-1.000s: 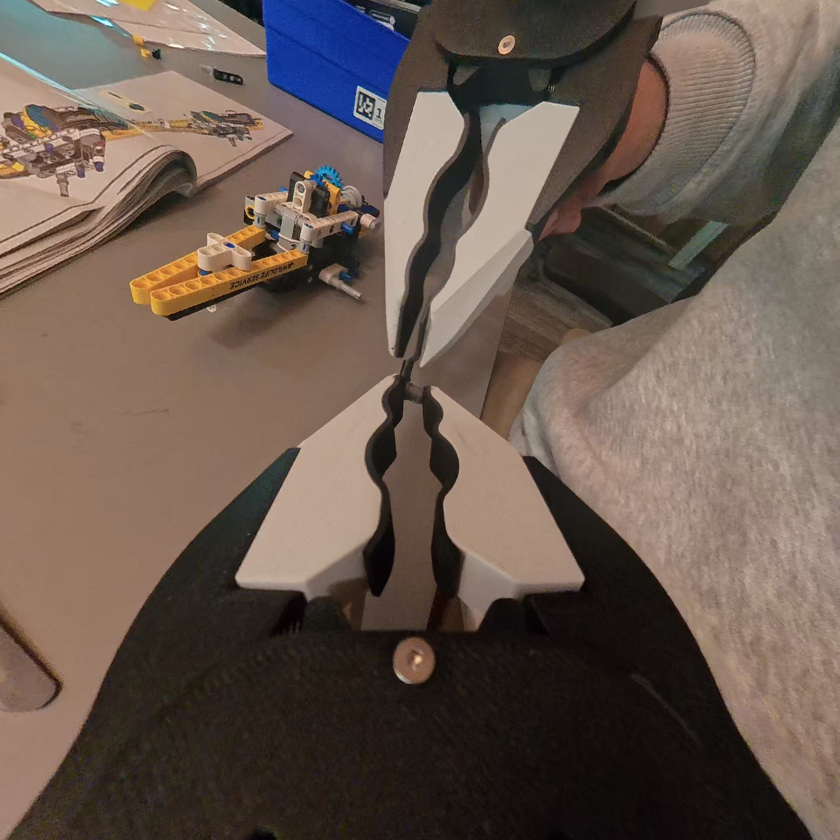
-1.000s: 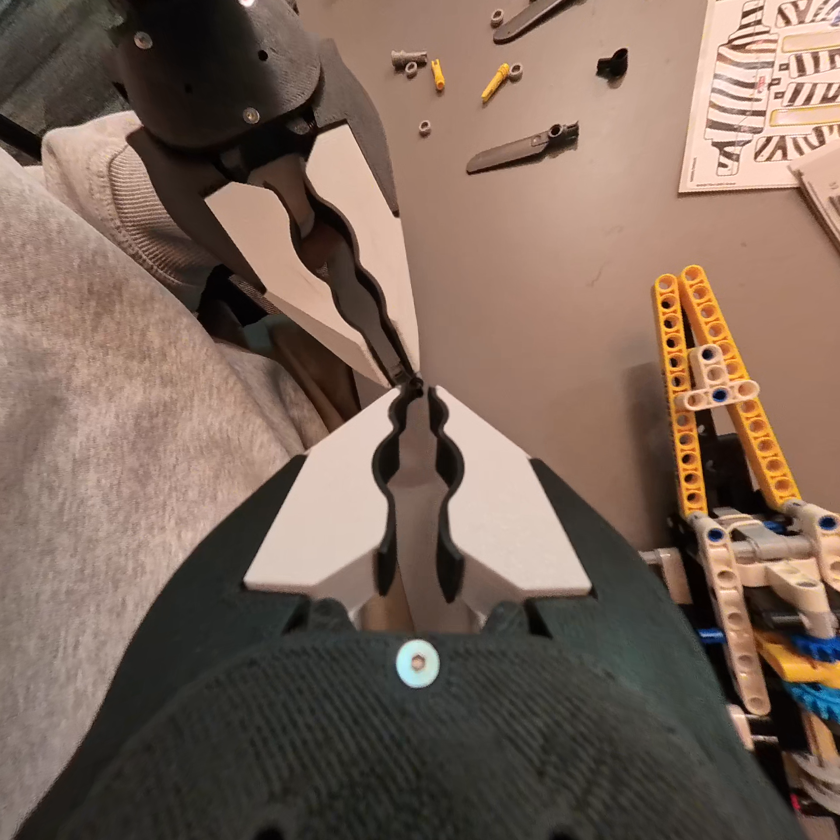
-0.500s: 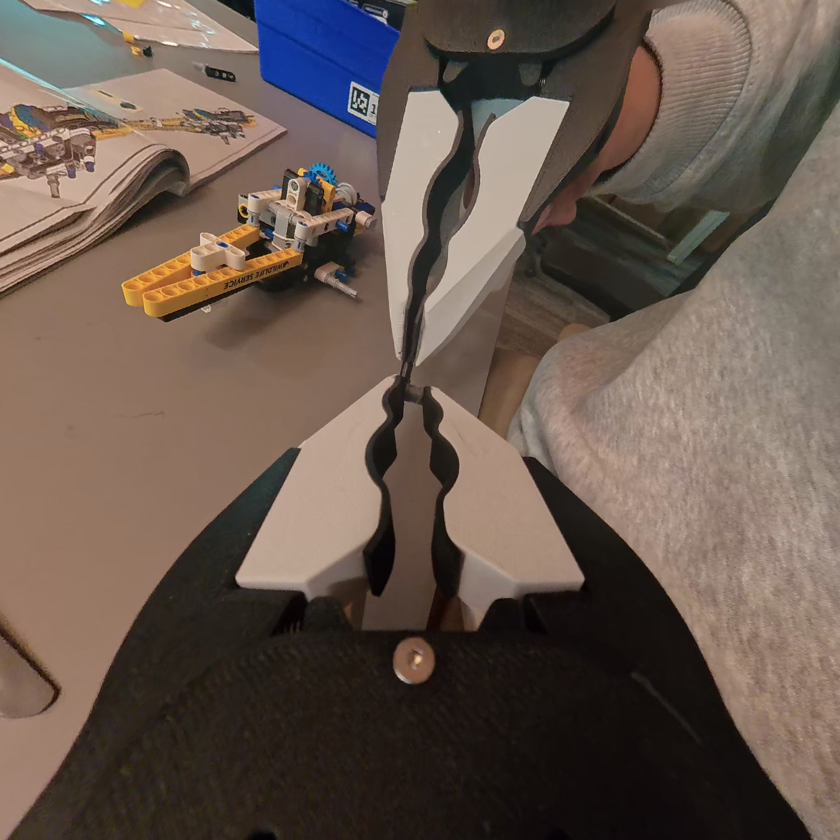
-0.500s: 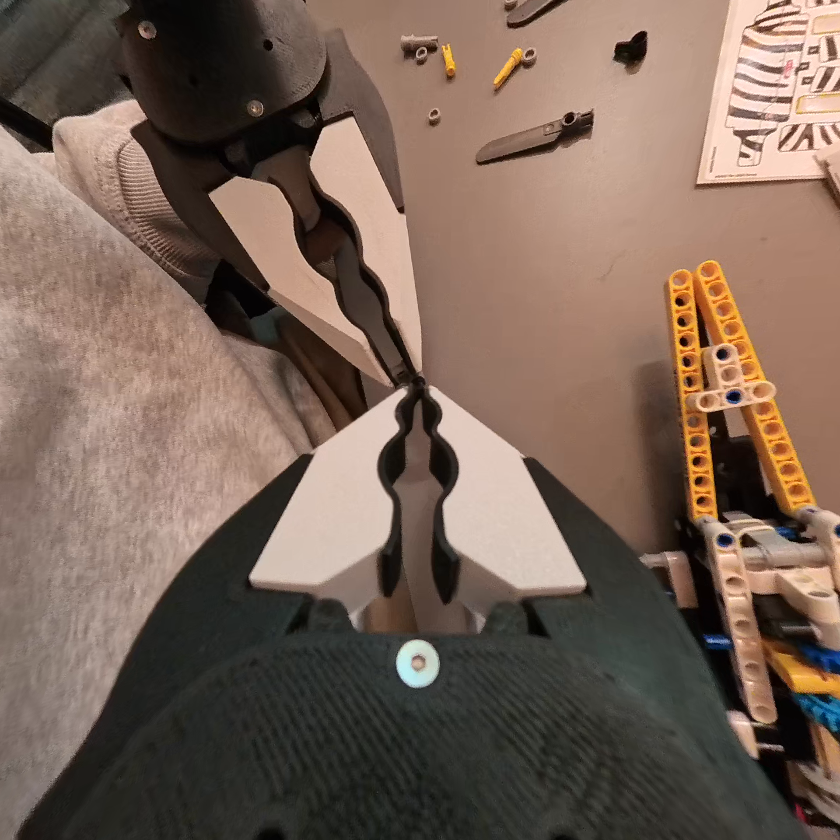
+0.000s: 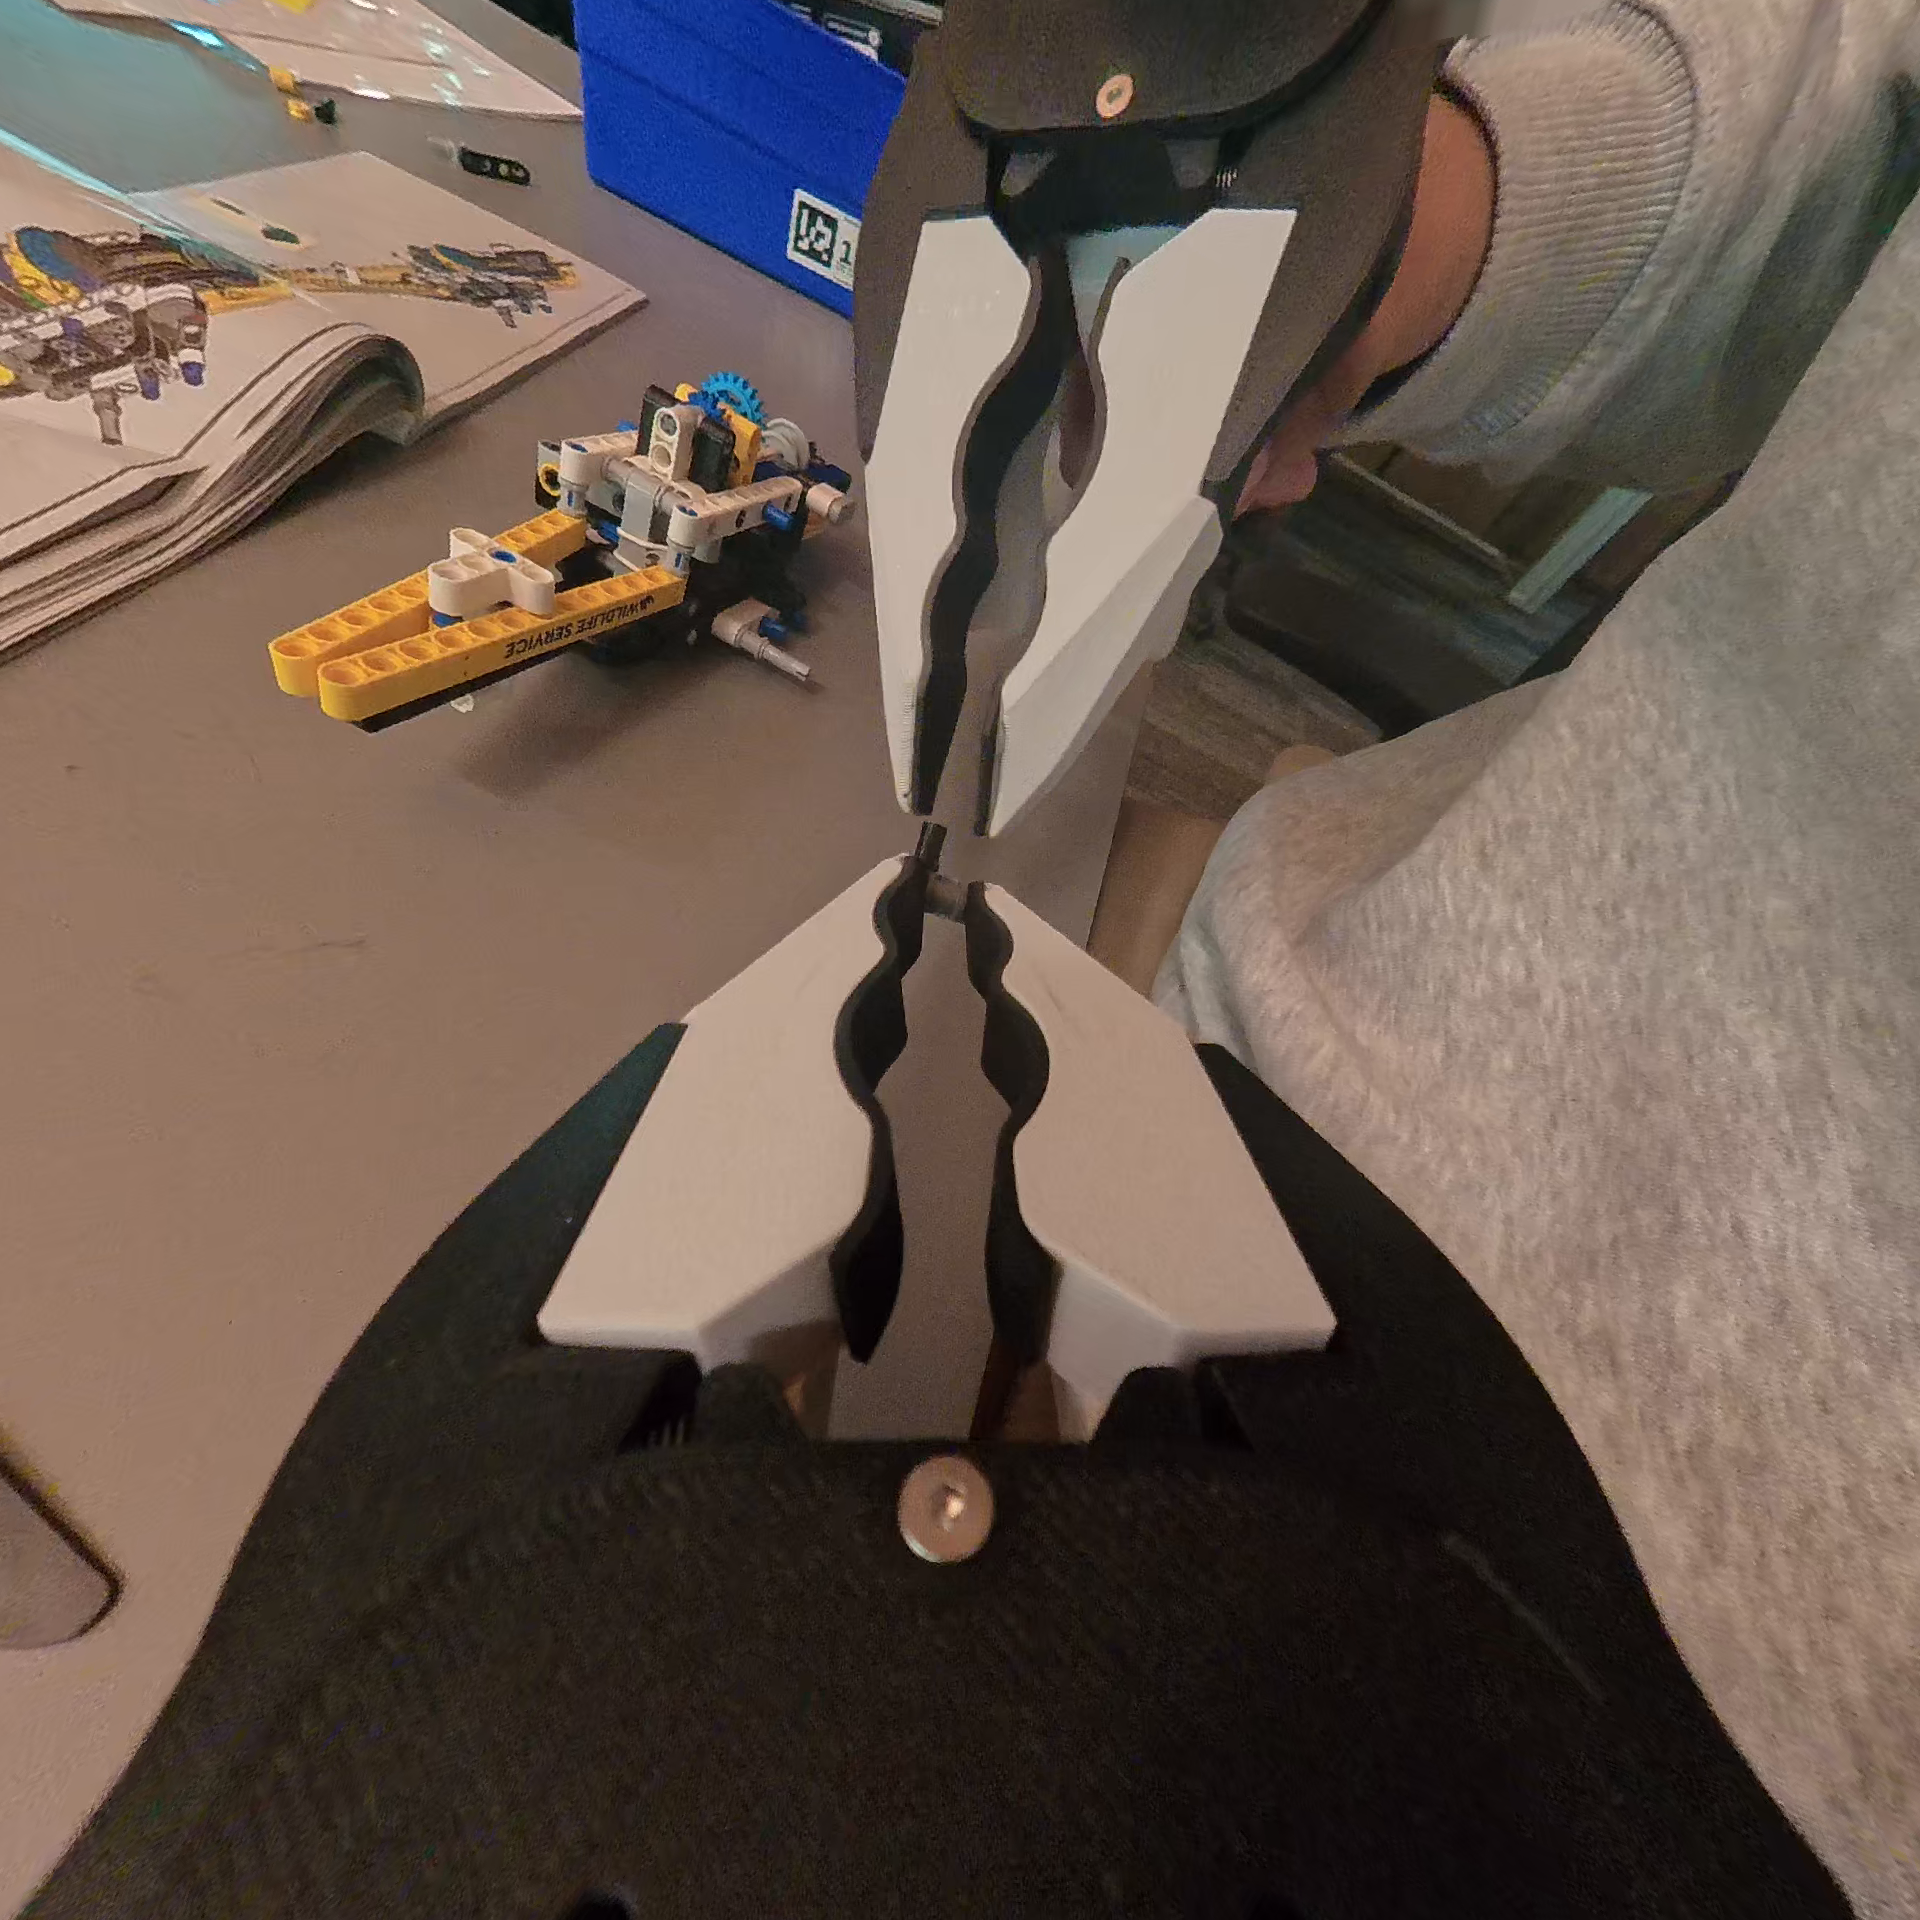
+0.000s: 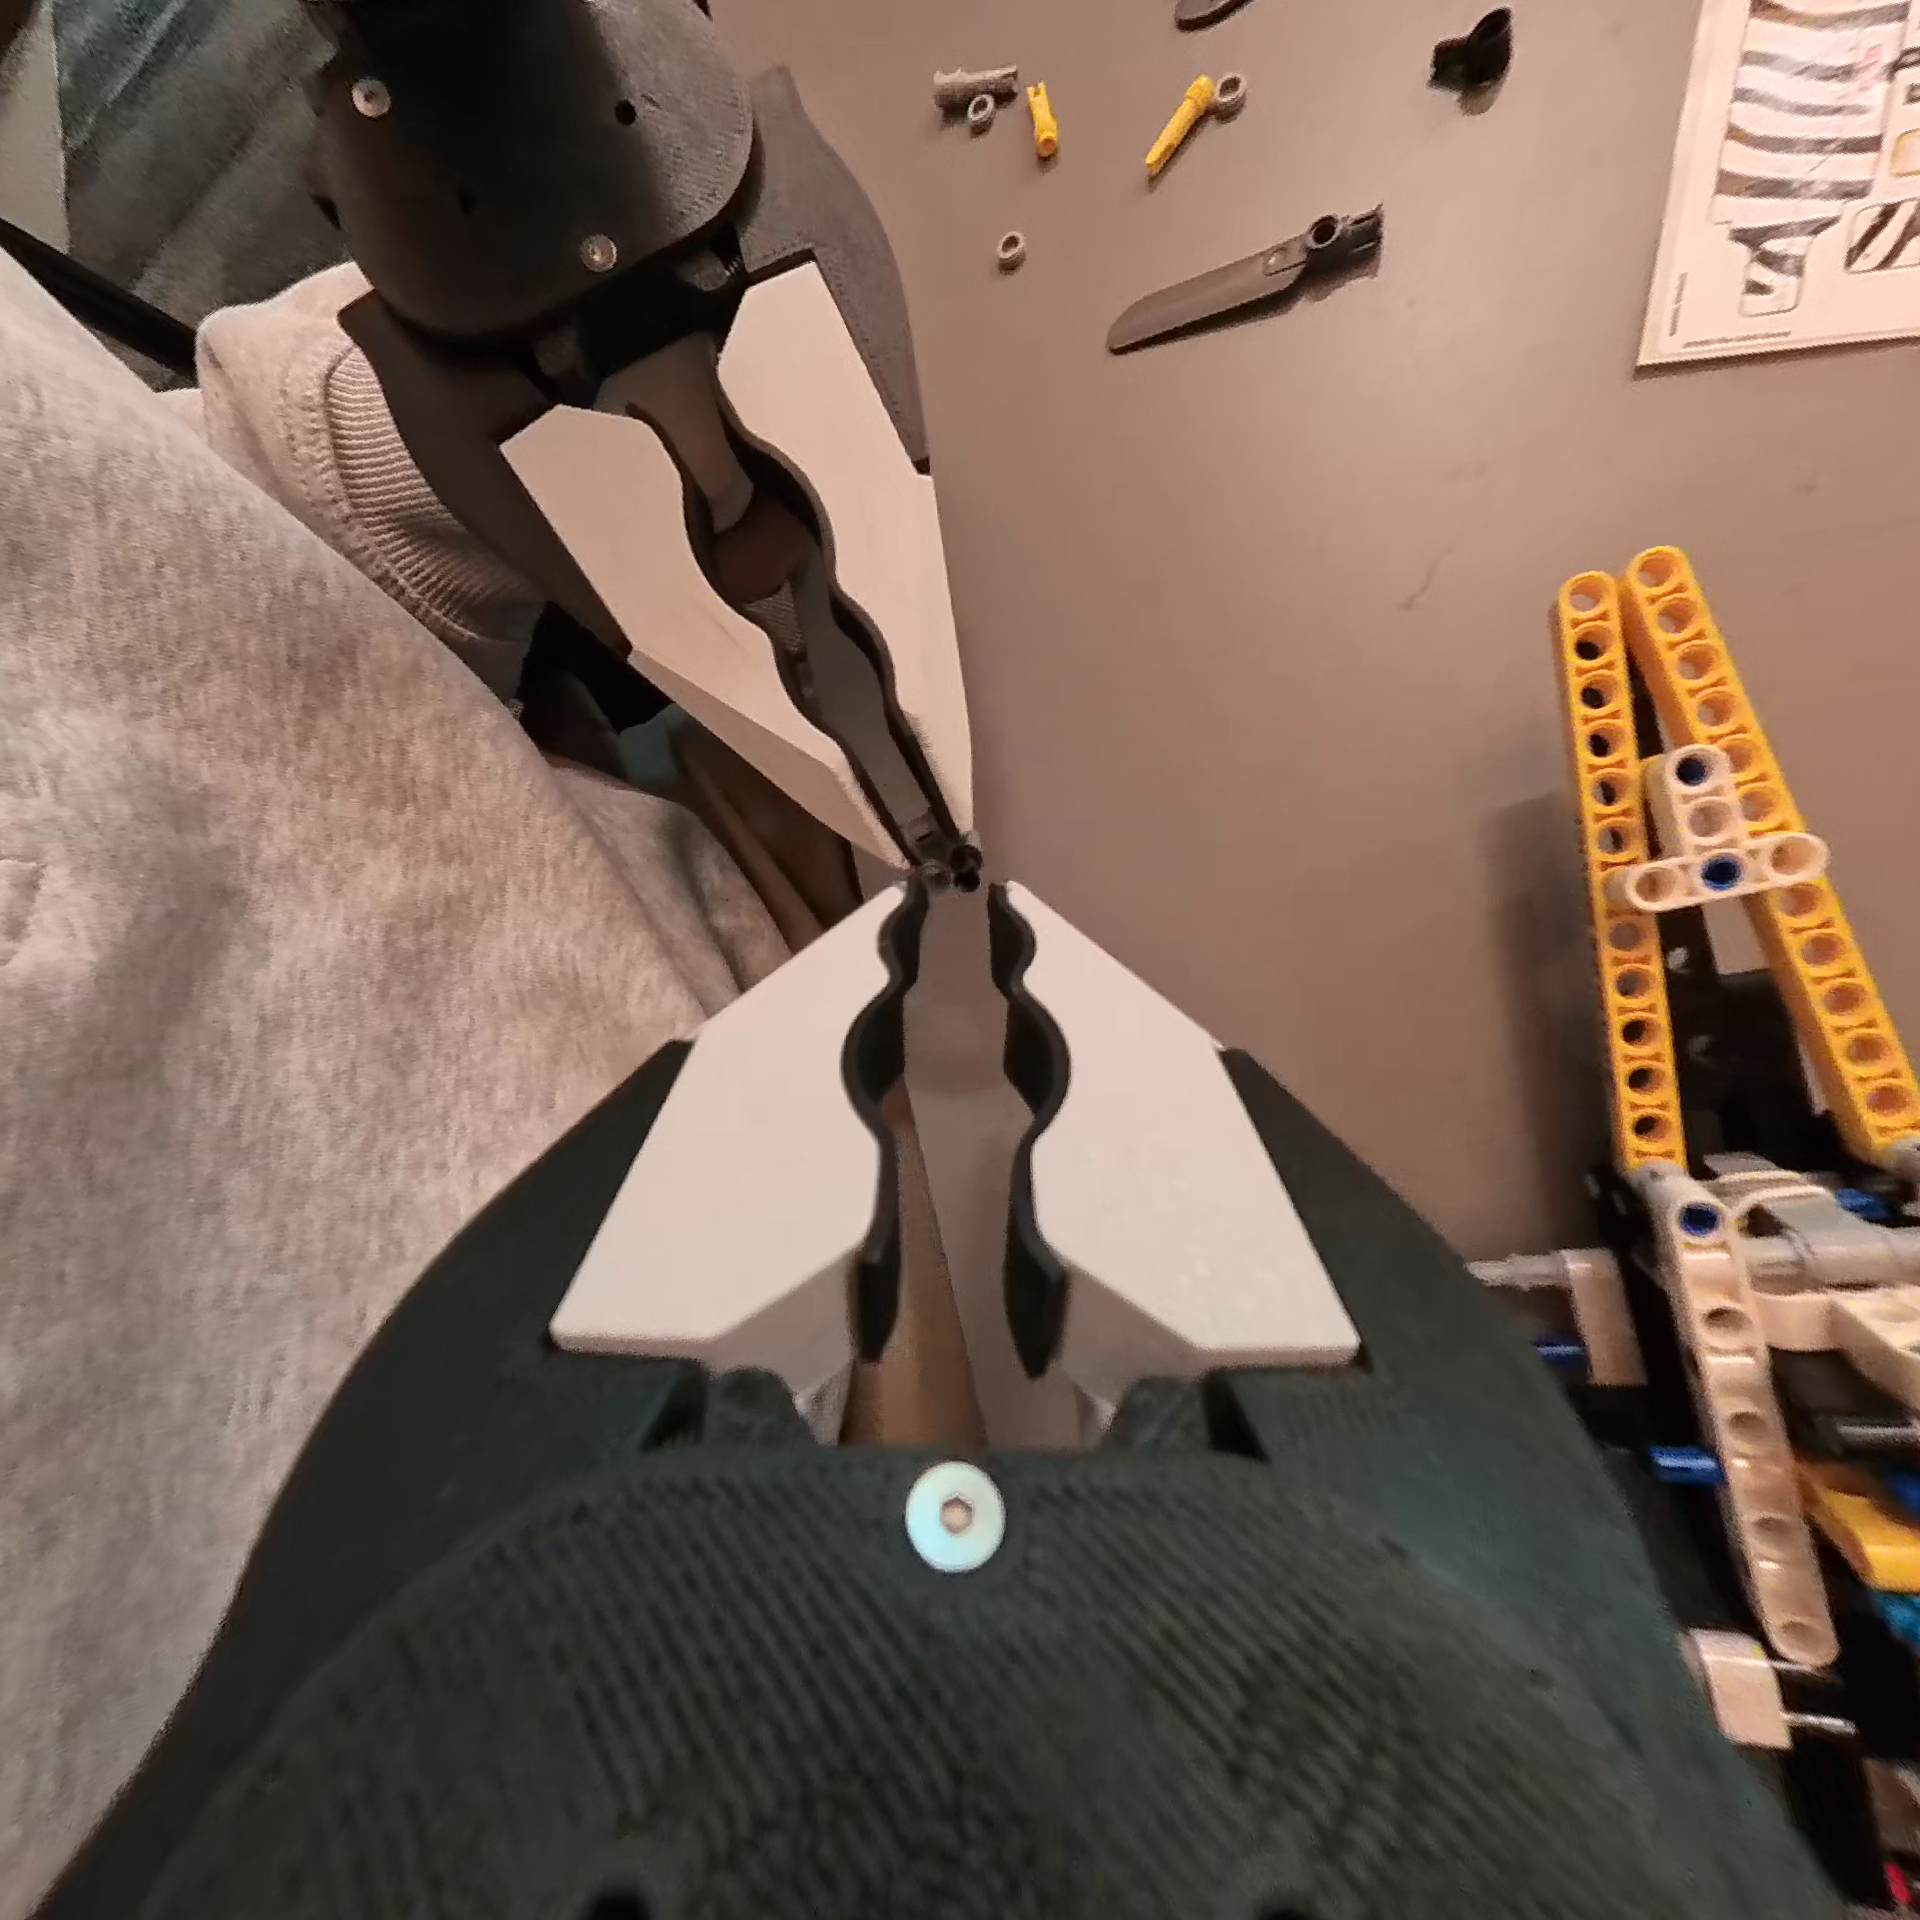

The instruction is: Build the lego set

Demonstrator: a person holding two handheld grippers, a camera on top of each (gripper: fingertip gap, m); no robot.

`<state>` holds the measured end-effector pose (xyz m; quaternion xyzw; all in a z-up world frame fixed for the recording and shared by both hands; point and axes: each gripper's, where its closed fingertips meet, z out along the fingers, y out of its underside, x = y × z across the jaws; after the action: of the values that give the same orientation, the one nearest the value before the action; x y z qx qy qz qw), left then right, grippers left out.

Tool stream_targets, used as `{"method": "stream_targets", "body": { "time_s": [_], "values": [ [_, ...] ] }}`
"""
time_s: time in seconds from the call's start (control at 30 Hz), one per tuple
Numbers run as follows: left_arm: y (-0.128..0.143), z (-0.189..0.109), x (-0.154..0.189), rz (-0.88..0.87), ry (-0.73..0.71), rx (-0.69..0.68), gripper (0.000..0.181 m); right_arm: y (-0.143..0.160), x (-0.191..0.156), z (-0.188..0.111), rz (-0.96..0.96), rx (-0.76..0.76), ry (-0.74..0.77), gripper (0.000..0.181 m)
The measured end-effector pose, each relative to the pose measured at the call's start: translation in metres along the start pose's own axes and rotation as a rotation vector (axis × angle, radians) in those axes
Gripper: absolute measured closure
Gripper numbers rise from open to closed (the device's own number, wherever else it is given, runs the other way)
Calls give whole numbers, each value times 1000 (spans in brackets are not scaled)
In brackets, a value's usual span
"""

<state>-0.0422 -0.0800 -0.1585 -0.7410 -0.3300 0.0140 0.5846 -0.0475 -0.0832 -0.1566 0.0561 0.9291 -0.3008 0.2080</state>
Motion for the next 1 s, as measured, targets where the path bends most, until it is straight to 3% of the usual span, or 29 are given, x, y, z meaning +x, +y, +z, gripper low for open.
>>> {"method": "stream_targets", "body": {
  "time_s": [0.7,0.8,0.93,1.0],
  "values": [
    [-15,-9,-3,-22,-15,94,176,-14,1,1,-16,57,5,179],
    [-30,-21,-18,-141,-46,203,165,-28,12,-9,-45,143,87,178],
    [-42,-34,-29,-442,79,362,160,-43,17,-19,-230,231,272,178],
    [-43,-34,-28,-508,127,388,160,-49,16,-21,-354,245,390,178]
  ]
}}
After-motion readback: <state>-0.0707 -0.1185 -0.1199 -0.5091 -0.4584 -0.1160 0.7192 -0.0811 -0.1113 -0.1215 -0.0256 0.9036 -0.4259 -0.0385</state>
